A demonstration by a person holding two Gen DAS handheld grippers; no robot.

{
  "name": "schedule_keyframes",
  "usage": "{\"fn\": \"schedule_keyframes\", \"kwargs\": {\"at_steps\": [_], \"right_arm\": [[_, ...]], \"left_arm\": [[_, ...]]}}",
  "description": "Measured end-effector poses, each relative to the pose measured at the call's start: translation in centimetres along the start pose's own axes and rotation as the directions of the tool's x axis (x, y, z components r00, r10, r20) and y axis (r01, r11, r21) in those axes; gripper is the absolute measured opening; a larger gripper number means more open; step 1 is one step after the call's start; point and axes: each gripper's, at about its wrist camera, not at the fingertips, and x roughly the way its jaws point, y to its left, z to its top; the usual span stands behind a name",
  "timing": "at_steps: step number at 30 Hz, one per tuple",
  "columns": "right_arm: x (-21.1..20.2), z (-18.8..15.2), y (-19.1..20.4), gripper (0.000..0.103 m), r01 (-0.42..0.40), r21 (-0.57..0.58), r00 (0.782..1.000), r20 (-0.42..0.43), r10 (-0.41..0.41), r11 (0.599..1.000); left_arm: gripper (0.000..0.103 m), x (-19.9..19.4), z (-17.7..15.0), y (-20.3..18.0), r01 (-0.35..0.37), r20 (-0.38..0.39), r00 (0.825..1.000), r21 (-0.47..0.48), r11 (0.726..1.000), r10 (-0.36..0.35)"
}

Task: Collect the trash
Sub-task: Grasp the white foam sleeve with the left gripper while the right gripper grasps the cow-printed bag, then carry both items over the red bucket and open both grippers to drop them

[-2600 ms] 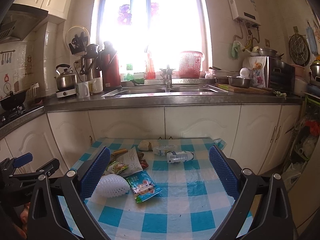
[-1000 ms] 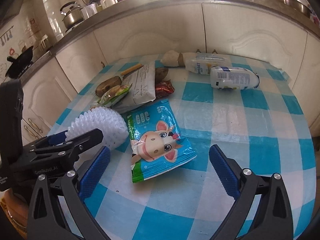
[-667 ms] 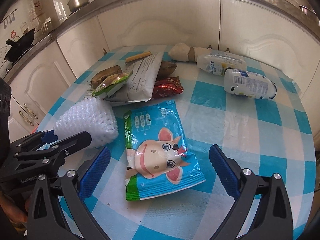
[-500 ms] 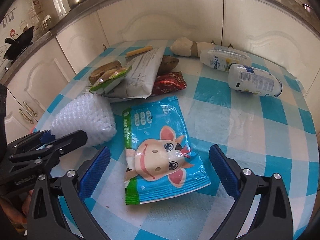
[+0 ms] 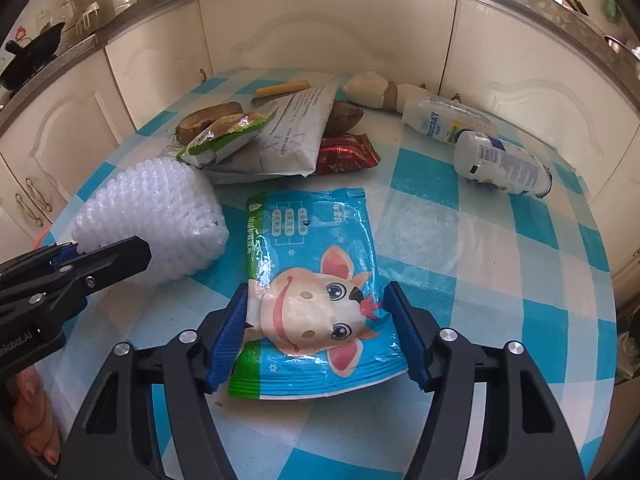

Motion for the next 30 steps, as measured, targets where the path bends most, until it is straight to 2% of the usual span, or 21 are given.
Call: {"fn": "schedule_keyframes", "kwargs": {"at_steps": [5,6,15,21,25,30], "right_arm": [[-1.2,-0.9,0.9,0.057,0.001,0.009,1.0,0.01,-0.001,1.0],[-1.5,-1.1,1.1,0.056,-0.001,0.012,1.0,0.015,0.001,1.0],[-4.1,-2.5,2.9,0.054,0.016,0.011,0.998,0.06,-0.017,1.0],[-5.9,-2.6,3.7,0.054,0.016,0.011,0.996,0.085,-0.017,1.0],[-6.7,-2.1,5.0,0.054,-0.019,-0.004,0.995,0.101,0.019,1.0],[-7.2,-0.9,8.7,0.054,-0.085,-0.073,0.99,0.11,0.093,0.994]], "left_arm": [[0.028,-1.5,-0.5,0.3,0.017,0.018,1.0,-0.004,1.0,-0.017],[0.018,-1.8,-0.6,0.5,0.022,0.02,1.0,-0.004,1.0,-0.021],[0.016,-4.1,-1.7,1.9,0.053,0.042,0.998,-0.033,0.998,-0.052],[0.016,-7.0,-2.1,2.9,0.061,0.086,0.995,-0.031,0.998,-0.058],[0.016,-9.2,-2.5,4.4,0.045,0.115,0.993,-0.045,0.998,-0.04],[0.016,-12.5,-3.4,7.7,-0.013,0.149,0.988,-0.095,0.995,0.027]]}}
